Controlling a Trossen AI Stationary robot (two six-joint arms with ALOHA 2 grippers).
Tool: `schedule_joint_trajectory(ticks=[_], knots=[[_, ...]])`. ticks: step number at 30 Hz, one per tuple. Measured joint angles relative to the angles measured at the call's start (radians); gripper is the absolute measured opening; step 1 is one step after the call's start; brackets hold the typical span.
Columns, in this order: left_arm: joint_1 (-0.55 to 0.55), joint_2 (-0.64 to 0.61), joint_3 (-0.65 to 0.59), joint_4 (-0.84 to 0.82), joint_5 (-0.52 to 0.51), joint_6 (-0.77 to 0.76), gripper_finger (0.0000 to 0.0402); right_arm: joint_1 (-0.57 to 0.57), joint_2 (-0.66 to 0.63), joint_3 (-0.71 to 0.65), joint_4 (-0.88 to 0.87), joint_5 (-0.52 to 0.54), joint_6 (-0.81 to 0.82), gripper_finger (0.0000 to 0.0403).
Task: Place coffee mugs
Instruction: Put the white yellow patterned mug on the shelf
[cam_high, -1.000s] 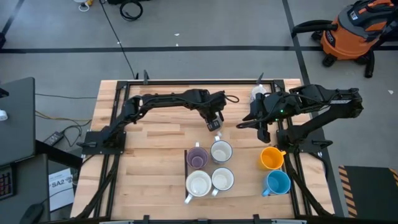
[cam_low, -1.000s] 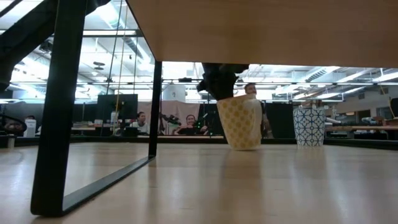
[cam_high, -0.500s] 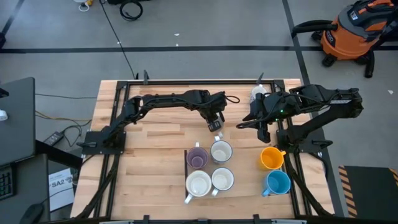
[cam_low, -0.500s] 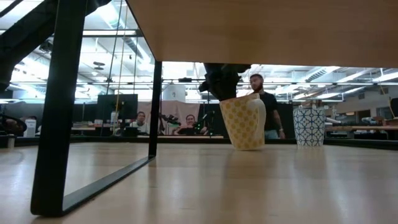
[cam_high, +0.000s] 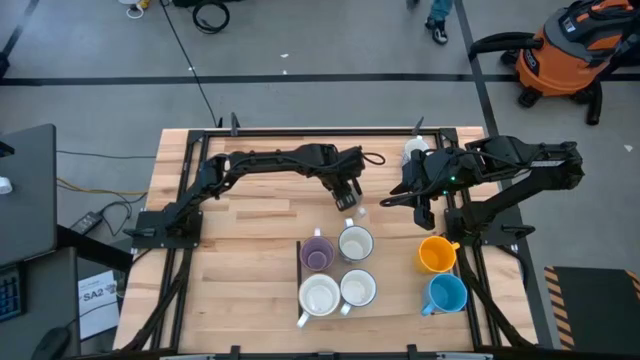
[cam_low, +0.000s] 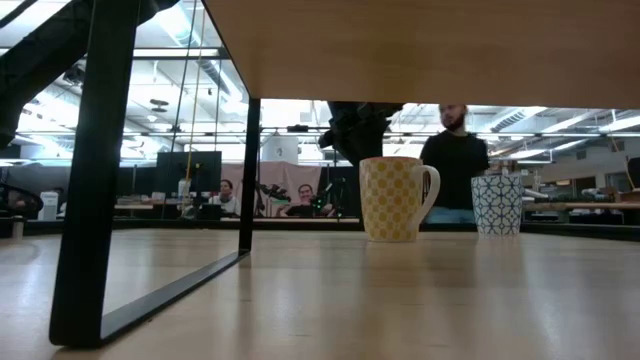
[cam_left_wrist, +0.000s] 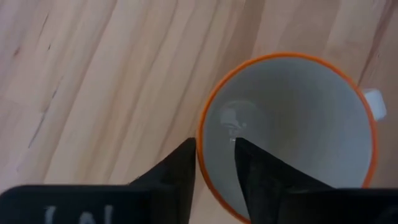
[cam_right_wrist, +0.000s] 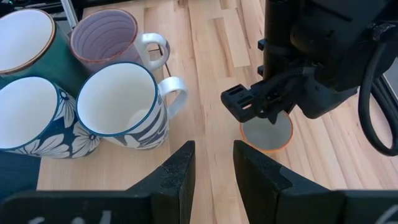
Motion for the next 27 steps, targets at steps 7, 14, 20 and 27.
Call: schedule_joint_trajectory(ticks=[7,14,20,27], knots=[[0.0,0.0,0.0,0.03,0.0,0.001,0.0147,0.0,0.0,0.0,0.0,0.0,0.0,0.0115],[0.001,-0.034,0.0,0.025,0.0,0.002,0.0149,0.0,0.0,0.0,0.0,0.0,-0.003,0.0115],[0.001,-0.115,0.0,0.013,0.0,0.004,0.0149,0.0,0.0,0.0,-0.001,0.001,-0.004,0.0115],[-0.01,-0.271,0.0,-0.143,0.002,0.123,0.0149,-0.031,0.005,0.0,0.044,0.028,-0.081,0.0115]])
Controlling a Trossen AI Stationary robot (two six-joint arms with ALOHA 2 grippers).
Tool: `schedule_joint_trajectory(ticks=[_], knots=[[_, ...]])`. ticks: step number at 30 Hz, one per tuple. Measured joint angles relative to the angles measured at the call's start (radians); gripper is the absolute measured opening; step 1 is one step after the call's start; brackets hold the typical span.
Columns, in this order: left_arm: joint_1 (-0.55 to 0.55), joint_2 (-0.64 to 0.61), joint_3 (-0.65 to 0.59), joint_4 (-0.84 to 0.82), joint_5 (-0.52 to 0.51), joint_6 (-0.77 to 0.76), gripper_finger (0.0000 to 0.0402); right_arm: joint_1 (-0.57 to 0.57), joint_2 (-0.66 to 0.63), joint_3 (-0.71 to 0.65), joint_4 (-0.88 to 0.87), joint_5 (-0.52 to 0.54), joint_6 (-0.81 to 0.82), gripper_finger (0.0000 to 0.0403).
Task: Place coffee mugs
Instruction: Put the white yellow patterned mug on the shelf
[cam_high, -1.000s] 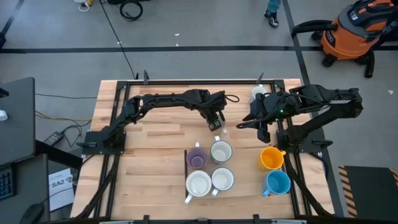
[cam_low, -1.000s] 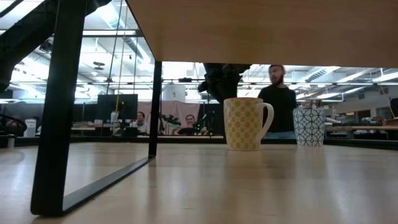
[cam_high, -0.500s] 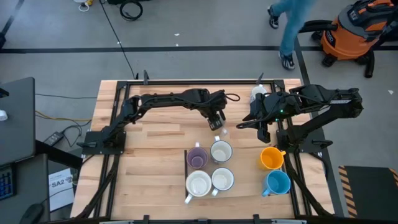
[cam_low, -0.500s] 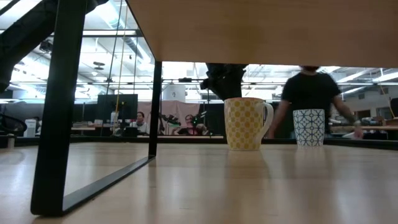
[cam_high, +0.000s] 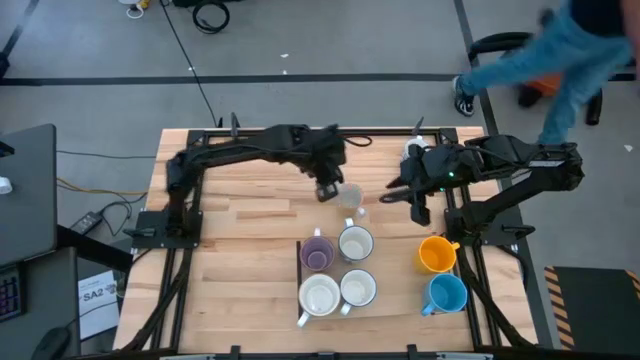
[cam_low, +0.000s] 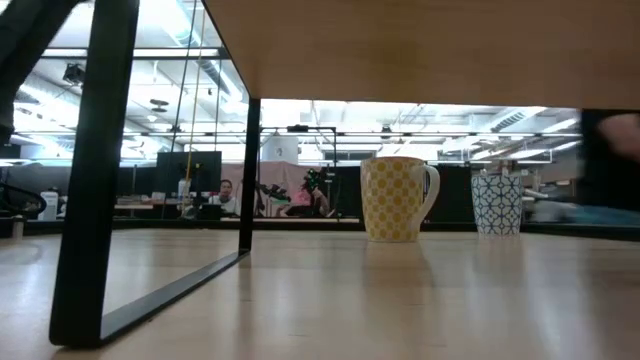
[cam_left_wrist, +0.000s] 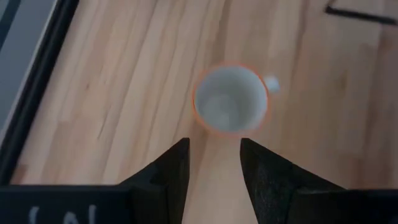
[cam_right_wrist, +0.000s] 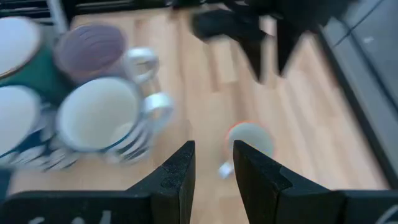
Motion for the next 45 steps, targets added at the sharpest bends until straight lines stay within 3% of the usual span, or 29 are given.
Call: schedule_joint_trajectory(ticks=[9,19,27,30,39,45], knots=[[-0.085,-0.169,0.0,-0.104,-0.009,0.069,0.0149,-0.154,0.07,0.0,0.068,0.005,-0.224,0.0115],[-0.139,-0.175,0.0,-0.16,-0.029,0.093,0.0149,-0.307,0.231,0.0,0.085,-0.005,-0.375,0.0115],[-0.138,-0.216,-0.016,-0.301,-0.03,0.119,0.0149,-0.383,0.331,0.0,0.085,-0.117,-0.419,0.0115],[-0.138,-0.298,-0.143,-0.226,-0.027,0.117,0.0149,-0.396,0.337,0.0,0.082,-0.14,-0.436,0.0115],[-0.08,-0.636,-0.764,0.231,-0.027,0.089,0.0149,-0.416,0.351,0.0,0.102,-0.158,-0.429,0.0115],[-0.015,-0.733,-0.99,0.36,-0.028,0.089,0.0149,-0.414,0.424,0.0,0.123,-0.161,-0.428,0.0115]])
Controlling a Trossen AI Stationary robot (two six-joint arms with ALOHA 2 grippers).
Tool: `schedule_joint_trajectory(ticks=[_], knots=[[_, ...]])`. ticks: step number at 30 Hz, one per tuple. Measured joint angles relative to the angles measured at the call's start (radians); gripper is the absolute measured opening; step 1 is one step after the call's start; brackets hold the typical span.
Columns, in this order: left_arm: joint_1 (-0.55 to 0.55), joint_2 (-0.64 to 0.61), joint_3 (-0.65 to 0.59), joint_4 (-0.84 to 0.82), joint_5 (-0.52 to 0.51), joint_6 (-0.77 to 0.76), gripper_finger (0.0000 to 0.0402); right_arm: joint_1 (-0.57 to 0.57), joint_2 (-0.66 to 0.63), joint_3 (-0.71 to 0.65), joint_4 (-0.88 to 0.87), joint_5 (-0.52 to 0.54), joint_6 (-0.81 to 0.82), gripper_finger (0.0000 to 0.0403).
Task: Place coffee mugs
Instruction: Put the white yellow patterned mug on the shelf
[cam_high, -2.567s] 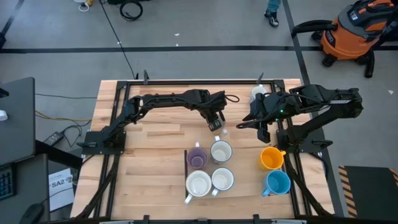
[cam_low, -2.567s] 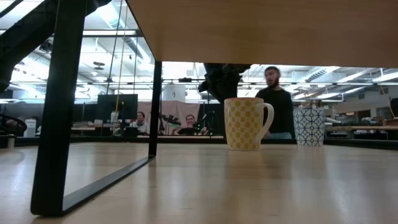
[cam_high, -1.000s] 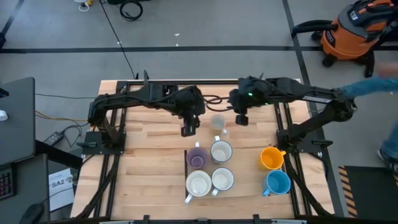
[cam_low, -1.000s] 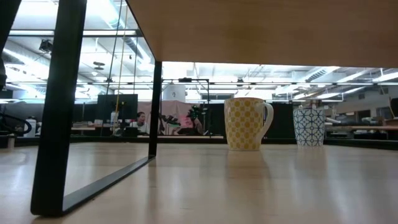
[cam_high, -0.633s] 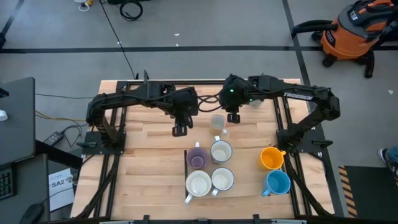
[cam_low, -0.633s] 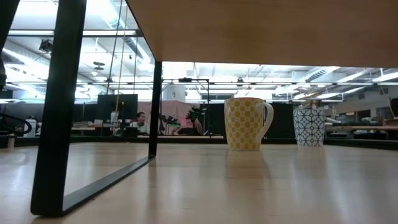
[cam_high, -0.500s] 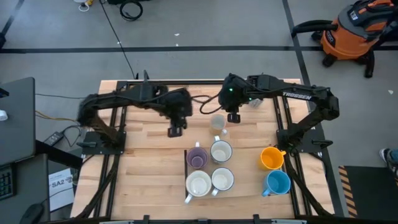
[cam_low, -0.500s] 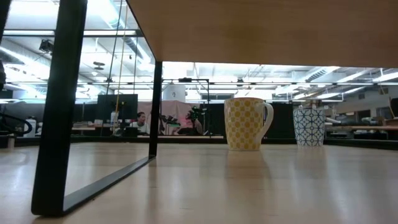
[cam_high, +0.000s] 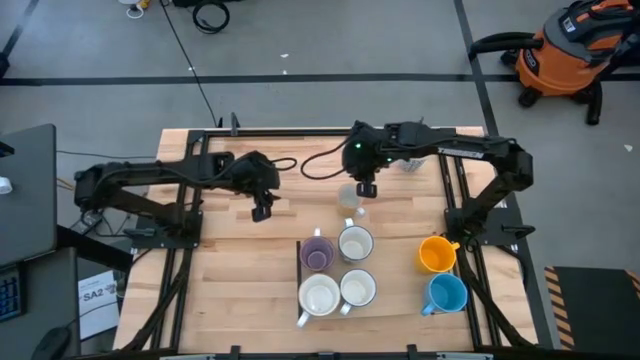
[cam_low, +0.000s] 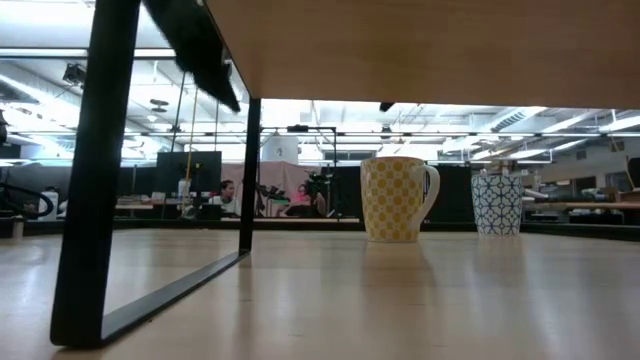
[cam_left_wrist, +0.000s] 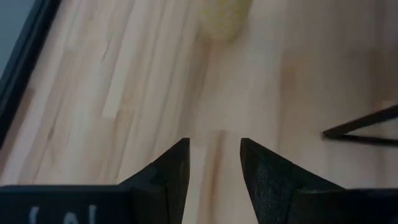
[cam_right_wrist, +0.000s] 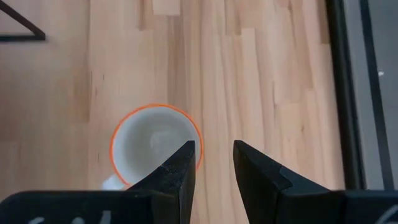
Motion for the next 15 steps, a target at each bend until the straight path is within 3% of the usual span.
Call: schedule_joint_trajectory(ticks=[7,15], knots=[[0.042,-0.015,-0.142,0.032,-0.001,-0.001,0.0149,0.0,0.089,0.0,0.033,0.018,0.0,0.0115],[0.073,-0.015,-0.194,0.116,0.002,-0.001,0.0149,-0.001,0.169,0.0,0.026,0.034,0.0,0.0115]])
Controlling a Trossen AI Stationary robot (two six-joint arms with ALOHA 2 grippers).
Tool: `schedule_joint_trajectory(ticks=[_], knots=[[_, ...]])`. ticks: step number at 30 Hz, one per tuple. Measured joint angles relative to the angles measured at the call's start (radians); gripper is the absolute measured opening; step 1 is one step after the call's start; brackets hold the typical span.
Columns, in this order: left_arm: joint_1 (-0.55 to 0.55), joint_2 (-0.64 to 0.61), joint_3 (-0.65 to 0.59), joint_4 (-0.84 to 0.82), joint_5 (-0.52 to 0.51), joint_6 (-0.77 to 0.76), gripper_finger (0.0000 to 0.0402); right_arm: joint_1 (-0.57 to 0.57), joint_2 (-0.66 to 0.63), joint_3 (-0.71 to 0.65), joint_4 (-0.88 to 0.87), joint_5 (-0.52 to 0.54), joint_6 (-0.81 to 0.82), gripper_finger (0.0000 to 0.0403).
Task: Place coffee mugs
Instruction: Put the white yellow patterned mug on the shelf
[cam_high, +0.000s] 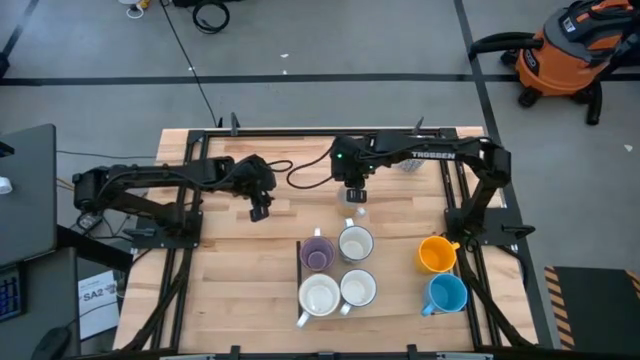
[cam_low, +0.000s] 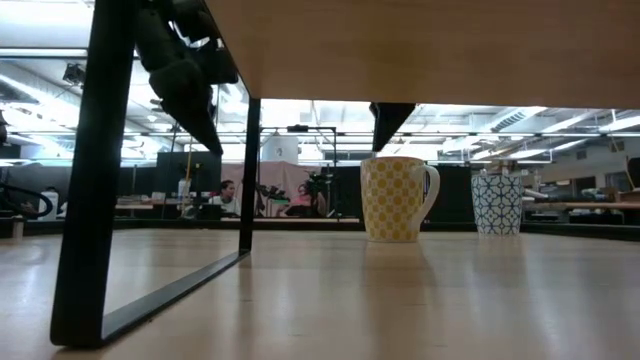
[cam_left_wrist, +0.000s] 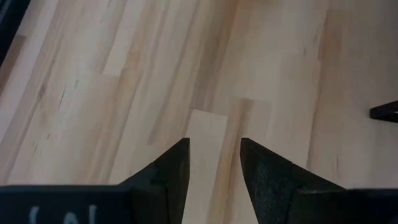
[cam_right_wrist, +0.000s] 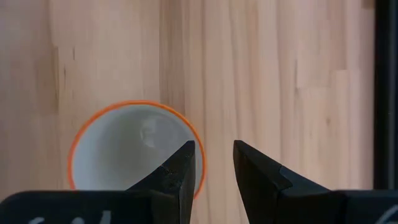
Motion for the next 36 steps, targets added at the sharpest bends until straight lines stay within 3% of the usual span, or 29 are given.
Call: schedule_joint_trajectory(ticks=[8,36], knots=[[0.005,0.0,0.0,0.006,-0.002,0.0,0.0149,0.0,0.045,0.0,-0.031,0.0,-0.067,0.0115],[0.005,0.001,0.0,0.019,-0.002,-0.008,0.0149,-0.005,0.089,-0.034,0.018,-0.031,-0.068,0.0105]])
